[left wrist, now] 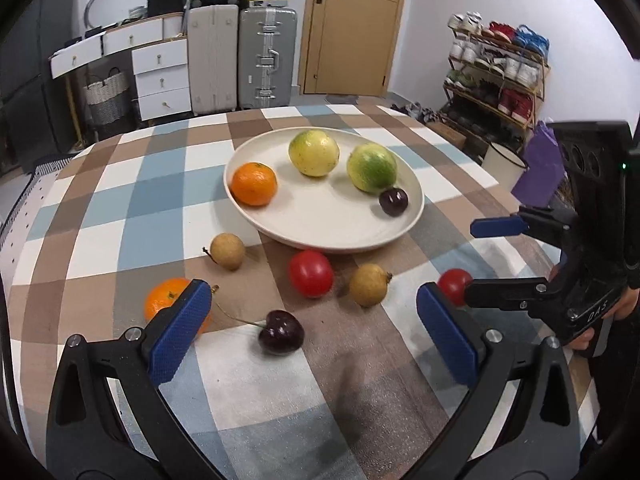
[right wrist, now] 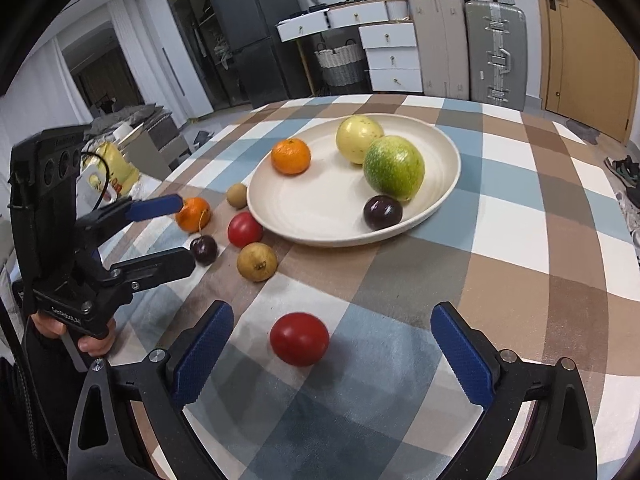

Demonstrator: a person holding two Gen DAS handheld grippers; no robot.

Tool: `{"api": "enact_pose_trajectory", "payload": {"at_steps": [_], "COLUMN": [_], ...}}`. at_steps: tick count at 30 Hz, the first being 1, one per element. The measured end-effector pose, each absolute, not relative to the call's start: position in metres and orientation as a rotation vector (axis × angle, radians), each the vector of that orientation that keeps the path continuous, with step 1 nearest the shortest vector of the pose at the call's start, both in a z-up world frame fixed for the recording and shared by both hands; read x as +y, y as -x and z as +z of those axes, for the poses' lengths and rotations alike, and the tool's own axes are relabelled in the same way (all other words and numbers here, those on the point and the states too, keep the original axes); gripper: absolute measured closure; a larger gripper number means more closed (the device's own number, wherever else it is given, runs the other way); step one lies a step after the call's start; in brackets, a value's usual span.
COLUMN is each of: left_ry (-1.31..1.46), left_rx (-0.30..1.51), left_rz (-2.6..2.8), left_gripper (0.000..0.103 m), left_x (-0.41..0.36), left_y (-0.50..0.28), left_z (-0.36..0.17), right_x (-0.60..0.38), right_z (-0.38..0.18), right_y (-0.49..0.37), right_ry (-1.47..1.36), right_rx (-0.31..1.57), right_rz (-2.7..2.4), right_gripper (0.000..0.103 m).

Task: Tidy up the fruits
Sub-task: 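Grasp the dark stemmed cherry with the left tool while the right tool grasps a red tomato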

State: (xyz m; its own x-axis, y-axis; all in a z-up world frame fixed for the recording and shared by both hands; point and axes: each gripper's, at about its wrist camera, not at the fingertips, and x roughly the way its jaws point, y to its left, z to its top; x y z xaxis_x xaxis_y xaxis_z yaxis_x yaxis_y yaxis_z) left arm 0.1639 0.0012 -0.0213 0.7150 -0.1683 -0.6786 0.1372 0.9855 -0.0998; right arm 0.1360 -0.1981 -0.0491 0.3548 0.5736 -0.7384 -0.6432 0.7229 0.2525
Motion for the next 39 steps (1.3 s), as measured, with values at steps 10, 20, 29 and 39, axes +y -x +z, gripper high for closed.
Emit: {"api": "enact_pose_trajectory", "payload": {"at_steps": [10, 20, 29, 39], "left_ry": [0.011, 0.012, 0.014, -0.02], "left_rx": [0.827, 0.886, 0.908, 0.913], "left_rz": [-0.187, -0.231, -0.212, -0.165], "left_gripper": [0.004, 0.019, 0.028, 0.055], "left_x": [0.0, -0.004, -0.002, -0.003], "left_y": [-0.166, -0.168, -0.171, -0.176], "left_z": [-0.032, -0.041, -0.046, -0.052], "right_x": [-0.19, -0.187, -0.184, -0.184], "right_z": [-0.055, -0.058, -0.061, -0.061], "right_y": [-0.127, -0.119, -0.118, -0.117], "right_ry": [0.144, 0.177, 0.198, 0.205], "right_rx": [0.939, 0.947, 0.942, 0.937], "right_rz": [0.841, 0.902, 0.906, 0.905], "right_gripper": [0.018, 0.041, 0.051, 0.052]}}
